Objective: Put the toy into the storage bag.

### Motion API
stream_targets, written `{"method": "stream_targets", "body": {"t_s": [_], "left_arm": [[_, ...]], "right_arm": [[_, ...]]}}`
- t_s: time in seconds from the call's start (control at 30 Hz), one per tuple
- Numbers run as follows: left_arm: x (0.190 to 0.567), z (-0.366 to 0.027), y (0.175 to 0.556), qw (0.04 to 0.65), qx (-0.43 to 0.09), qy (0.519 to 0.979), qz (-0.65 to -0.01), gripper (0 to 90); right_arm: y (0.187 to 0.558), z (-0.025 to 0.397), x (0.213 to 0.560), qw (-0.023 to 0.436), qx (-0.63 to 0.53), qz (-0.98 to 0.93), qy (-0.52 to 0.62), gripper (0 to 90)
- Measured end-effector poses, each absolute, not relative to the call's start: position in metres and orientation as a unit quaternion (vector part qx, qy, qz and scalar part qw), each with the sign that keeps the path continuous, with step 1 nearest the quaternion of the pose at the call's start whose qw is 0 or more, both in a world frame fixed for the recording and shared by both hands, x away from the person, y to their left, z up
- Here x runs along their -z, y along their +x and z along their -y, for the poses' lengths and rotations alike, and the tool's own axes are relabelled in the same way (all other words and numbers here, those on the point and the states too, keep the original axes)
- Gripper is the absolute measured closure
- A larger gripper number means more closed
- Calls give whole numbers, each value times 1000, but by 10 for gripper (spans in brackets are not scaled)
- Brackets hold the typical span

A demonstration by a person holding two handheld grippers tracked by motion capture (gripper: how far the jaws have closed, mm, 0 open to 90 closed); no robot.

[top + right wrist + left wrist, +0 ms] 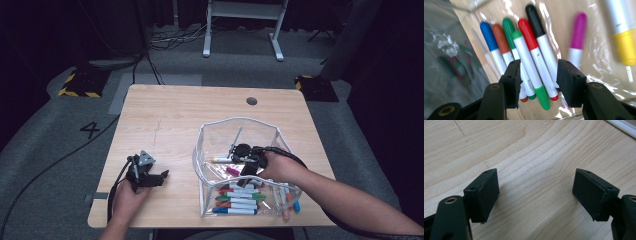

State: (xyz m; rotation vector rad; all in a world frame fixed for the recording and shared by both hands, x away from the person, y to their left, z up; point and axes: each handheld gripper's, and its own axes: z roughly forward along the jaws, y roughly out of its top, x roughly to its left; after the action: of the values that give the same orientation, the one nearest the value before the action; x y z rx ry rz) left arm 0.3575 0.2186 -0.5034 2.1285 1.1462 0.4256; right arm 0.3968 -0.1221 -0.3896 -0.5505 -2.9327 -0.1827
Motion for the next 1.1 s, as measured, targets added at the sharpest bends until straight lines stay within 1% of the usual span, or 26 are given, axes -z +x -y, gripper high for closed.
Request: {"method": "stream_targets", "body": {"t_s": [0.13,0.2,0.33,0.6,0.83,1.1], "left_arm": [[503,-219,357,337,-163,817,-440,216],[503,-219,357,337,-163,816,-440,216],[503,-219,357,337,-163,816,-440,216],[503,-219,357,337,-163,816,-440,216],[503,-219,357,336,-163,816,-440,216],[503,-219,357,337,-163,816,-440,216]], "right_arm": [[395,131,362,47,117,972,-198,538],[392,136,348,44,150,966,-204,538],[382,152,319,20,205,957,-206,538],[374,211,275,-18,289,925,-245,538],[373,267,261,-48,319,898,-299,531],[371,309,260,-62,342,876,-335,523]]}}
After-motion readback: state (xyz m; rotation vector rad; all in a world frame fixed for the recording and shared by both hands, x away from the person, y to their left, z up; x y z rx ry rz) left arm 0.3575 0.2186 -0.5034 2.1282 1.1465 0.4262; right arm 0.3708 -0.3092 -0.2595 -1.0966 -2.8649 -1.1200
